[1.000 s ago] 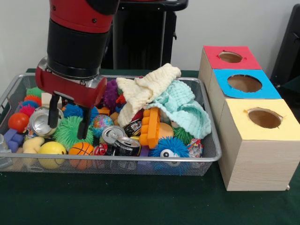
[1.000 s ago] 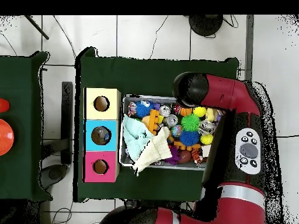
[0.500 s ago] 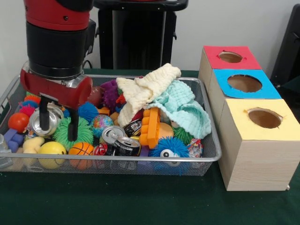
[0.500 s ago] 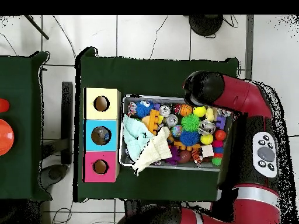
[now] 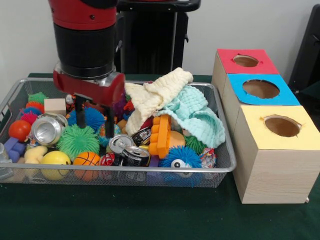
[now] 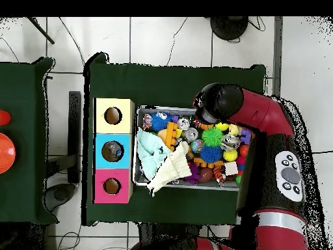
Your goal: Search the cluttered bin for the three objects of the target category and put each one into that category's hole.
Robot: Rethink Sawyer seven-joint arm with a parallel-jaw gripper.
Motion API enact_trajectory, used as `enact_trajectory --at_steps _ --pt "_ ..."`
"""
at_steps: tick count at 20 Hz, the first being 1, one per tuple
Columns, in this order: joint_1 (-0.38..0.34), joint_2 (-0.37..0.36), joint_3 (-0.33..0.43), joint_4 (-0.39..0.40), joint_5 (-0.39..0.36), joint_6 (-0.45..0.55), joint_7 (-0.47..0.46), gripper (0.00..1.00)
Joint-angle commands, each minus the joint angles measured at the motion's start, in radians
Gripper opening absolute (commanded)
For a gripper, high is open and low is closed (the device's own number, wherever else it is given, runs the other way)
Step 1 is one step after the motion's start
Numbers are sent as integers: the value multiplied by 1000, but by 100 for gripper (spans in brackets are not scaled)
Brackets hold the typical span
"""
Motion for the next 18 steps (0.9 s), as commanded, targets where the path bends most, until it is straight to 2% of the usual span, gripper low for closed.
enact_trajectory --at_steps 1,8,18 --pt "39 -49 75 181 50 97 91 100" --pt "66 -63 54 186 59 129 99 100" --pt "110 -64 43 224 80 80 148 100"
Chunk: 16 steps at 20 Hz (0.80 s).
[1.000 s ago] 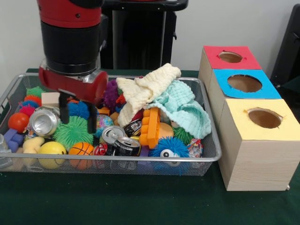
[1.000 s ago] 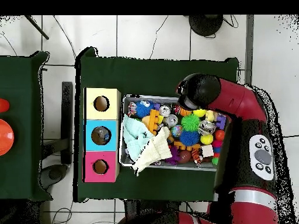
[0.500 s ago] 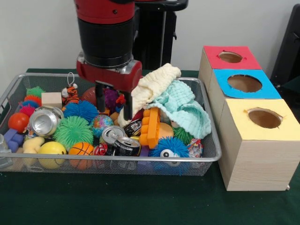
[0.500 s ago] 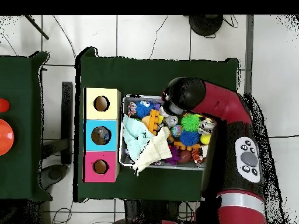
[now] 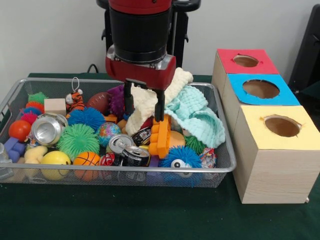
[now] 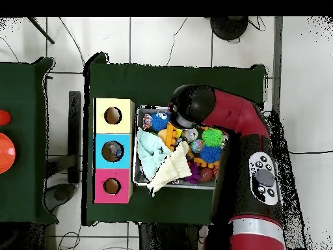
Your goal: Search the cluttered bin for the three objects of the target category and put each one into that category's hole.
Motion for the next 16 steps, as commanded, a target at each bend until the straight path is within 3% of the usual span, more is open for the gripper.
enact_trajectory --at_steps 1,16 --pt "26 1 37 140 37 63 147 100" --pt "56 -6 19 155 14 31 132 100"
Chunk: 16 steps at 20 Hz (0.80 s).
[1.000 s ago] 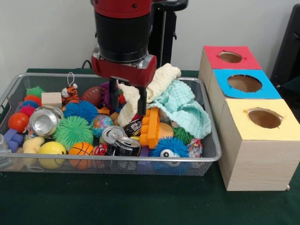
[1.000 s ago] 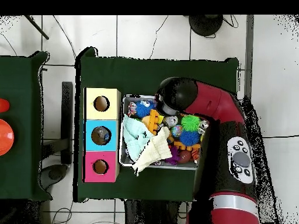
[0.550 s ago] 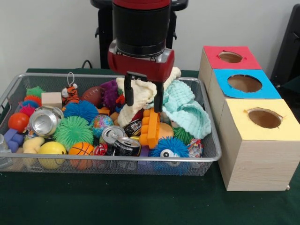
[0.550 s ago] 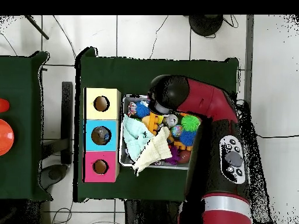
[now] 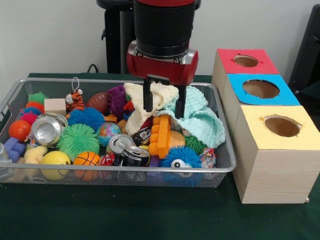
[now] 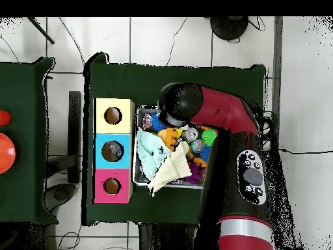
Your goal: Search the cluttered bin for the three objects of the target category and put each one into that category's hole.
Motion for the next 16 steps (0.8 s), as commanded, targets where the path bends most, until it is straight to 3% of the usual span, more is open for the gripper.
enact_trajectory --at_steps 1,7,16 --pt "16 -3 17 171 3 19 130 100" --pt "6 -28 21 242 -7 -24 99 100" --pt "56 8 -33 217 -48 -12 125 100"
